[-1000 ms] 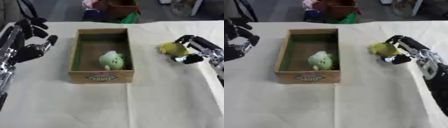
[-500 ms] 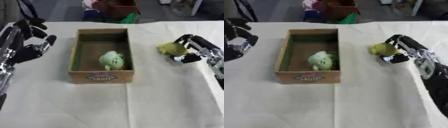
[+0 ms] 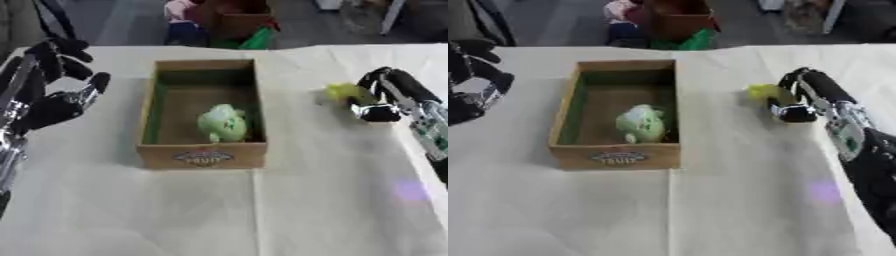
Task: Pick up objects on the table and place them in the box.
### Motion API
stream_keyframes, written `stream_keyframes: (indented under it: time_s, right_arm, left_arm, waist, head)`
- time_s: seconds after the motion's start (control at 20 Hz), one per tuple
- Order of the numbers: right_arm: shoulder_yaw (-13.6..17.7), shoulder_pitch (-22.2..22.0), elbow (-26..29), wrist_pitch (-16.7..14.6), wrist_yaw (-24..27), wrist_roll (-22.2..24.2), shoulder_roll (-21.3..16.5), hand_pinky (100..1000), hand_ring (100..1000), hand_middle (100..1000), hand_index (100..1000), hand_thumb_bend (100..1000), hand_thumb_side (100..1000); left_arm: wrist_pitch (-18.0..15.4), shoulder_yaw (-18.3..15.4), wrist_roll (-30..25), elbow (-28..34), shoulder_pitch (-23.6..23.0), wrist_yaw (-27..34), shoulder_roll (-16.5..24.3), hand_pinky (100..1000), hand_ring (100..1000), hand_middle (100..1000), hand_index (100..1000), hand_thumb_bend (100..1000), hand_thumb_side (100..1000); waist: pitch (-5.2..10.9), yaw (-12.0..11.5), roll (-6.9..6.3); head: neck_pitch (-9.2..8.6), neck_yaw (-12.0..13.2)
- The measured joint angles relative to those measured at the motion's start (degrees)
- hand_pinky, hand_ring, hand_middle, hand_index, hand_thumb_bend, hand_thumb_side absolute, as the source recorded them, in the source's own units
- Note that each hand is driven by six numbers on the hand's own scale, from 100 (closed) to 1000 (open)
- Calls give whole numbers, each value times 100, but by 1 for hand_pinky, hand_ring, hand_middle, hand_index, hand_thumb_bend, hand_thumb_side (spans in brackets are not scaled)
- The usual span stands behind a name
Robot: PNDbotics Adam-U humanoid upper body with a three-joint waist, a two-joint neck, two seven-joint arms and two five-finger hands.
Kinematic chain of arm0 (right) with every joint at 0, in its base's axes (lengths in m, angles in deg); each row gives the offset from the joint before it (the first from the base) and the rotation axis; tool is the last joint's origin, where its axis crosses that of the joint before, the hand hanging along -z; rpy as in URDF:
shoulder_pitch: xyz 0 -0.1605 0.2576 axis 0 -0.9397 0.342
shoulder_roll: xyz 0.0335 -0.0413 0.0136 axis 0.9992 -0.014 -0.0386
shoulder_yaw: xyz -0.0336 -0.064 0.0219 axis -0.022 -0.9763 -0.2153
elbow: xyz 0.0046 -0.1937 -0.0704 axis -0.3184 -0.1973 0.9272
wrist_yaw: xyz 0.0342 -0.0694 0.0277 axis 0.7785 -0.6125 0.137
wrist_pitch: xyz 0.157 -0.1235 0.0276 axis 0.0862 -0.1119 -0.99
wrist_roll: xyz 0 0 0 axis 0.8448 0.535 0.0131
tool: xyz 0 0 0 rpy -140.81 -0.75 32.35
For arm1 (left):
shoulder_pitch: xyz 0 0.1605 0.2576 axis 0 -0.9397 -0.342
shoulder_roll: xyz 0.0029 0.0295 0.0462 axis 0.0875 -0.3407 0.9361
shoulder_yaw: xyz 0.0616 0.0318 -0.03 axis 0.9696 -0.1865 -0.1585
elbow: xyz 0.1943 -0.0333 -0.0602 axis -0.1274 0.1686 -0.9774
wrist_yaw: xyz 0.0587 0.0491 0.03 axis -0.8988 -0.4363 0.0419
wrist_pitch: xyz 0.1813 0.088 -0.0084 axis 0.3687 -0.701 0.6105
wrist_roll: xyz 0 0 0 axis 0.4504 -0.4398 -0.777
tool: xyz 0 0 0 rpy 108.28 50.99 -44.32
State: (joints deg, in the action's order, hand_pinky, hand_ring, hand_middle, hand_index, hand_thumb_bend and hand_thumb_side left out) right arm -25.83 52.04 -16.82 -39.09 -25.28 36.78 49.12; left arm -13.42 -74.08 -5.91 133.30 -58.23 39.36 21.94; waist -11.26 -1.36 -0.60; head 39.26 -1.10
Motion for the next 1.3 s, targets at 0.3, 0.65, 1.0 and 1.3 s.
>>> stream_keyframes:
  time_s: [0.3,0.65,1.0,1.3]
  right_arm:
    - [-3,-13,32,-119,35,-407,0,136,357,411,452,100,177]
    - [-91,-35,388,-342,448,-546,-3,120,347,403,446,100,170]
    - [-474,24,1611,-451,1485,-18,-71,126,352,408,454,100,159]
    - [-1039,320,2802,-598,2291,835,-120,171,384,437,482,100,167]
  left_arm:
    - [1,0,1,0,-1,0,-1,658,600,612,779,412,263]
    - [3,-1,3,0,-6,1,-41,658,600,611,779,410,261]
    - [11,-5,16,0,-9,5,-42,657,600,611,778,409,259]
    - [11,-19,21,1,-9,25,-42,657,600,609,778,409,257]
  waist:
    - [0,27,-12]
    - [0,51,-15]
    - [3,68,-5]
    - [36,55,39]
  head:
    - [0,0]
    - [1,0]
    - [1,-3]
    - [1,-33]
